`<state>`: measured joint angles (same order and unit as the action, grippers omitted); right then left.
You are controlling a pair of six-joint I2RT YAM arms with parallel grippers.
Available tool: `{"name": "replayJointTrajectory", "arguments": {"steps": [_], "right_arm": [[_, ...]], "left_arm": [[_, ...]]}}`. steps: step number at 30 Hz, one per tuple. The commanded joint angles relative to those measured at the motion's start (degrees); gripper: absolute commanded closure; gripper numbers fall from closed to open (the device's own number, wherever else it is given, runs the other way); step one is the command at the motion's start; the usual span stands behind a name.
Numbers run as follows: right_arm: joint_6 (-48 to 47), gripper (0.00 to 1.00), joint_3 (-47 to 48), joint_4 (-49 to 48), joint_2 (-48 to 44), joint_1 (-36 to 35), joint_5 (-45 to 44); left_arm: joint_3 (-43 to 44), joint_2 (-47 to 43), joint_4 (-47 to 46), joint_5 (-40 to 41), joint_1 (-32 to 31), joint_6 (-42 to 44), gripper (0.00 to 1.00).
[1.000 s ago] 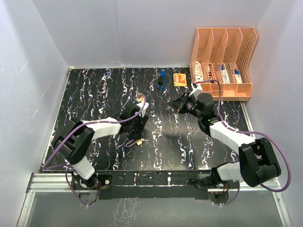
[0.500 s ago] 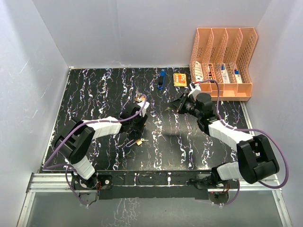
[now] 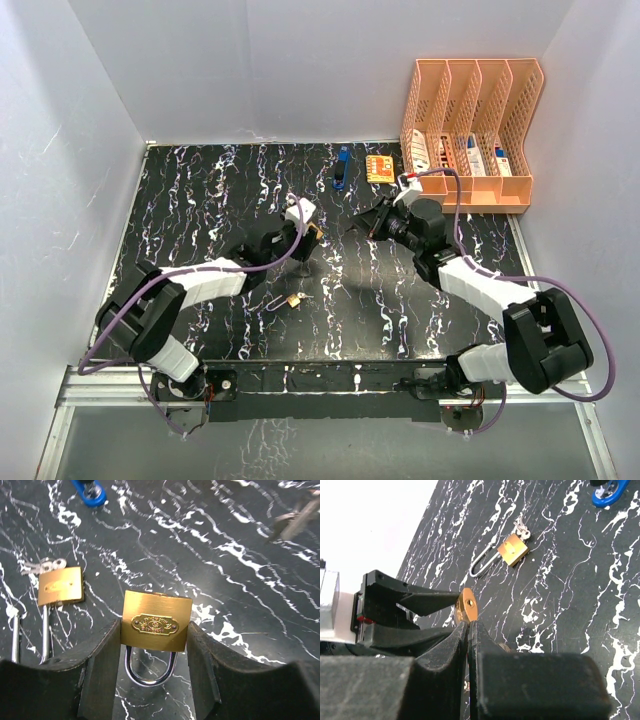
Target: Unlock with the key
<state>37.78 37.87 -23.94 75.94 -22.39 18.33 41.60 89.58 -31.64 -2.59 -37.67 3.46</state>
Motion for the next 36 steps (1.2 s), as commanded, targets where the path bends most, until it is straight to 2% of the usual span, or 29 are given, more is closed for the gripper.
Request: {"name": "replayJointTrajectory", "arguments": {"steps": [1,11,23,36], "right_arm": [[-0.9,1.0,1.8,-1.6,-4.1,-1.2,-3.5],[-2.0,1.0,2.5,-0.8,-6.2,-5.5,-7.9],[-3.0,1.0,3.8,0.5,-6.5,-11.4,-12.5],[-2.7,1.0,3.9,0.4,-7.4,-12.1,-13.6]], "left_arm": [[-5.2,-5.1,-19.2,-8.0,0.0,2.7,1.0],[-13.3,-7.9,-34.8,-16.3,-0.3,6.6,1.0],[-14.8,-8.6,-40.9,-19.4,-0.5,9.1,1.0],[-15.6,-10.0,-41.2,-21.2,-0.7,9.9,1.0]]}}
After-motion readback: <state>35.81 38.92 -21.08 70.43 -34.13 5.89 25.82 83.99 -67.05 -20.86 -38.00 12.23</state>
